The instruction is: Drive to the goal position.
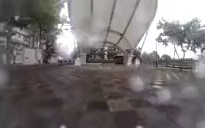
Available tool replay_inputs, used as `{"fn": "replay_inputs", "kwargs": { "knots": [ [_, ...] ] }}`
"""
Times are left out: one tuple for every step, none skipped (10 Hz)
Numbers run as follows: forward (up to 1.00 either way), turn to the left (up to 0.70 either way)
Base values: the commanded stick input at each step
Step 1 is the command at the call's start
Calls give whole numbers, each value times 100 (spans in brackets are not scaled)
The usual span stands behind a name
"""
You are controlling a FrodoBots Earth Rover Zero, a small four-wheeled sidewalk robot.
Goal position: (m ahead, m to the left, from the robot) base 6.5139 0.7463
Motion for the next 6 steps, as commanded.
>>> {"fn": "replay_inputs", "kwargs": {
  "knots": [
    [100,27],
    [100,9],
    [100,0],
    [100,0],
    [100,0],
    [100,0]
  ]
}}
